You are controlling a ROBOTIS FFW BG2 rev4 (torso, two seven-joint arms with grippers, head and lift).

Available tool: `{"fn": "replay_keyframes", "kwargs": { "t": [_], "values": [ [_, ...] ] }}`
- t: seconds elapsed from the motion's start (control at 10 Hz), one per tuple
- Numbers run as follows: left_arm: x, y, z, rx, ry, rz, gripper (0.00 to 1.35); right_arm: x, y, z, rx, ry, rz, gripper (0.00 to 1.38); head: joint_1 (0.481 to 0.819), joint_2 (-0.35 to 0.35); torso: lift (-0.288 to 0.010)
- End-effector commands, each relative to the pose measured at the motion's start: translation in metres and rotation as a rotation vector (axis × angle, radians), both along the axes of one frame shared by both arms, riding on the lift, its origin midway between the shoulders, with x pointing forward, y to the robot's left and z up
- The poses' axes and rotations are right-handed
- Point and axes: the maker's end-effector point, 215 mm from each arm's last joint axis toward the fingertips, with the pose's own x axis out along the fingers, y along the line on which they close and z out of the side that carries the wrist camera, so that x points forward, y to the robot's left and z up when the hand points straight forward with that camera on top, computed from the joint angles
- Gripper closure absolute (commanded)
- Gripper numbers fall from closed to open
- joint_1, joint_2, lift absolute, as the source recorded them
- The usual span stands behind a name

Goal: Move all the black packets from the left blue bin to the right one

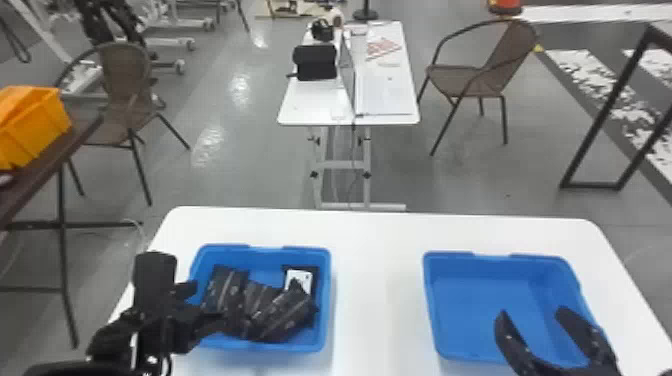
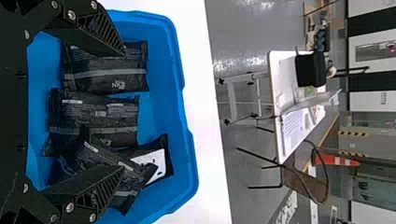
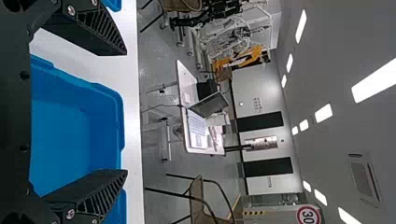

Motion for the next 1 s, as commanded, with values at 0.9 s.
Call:
{"fn": "replay_keyframes", "kwargs": {
  "t": [0.9],
  "values": [
    [0.022,-0.072,-0.088,-0.108,0.389,-0.132,0.64,0.014,0.015,-0.005,0.038,-0.002,0.039,0.12,0.695,-0.032,0.0]
  ]
}}
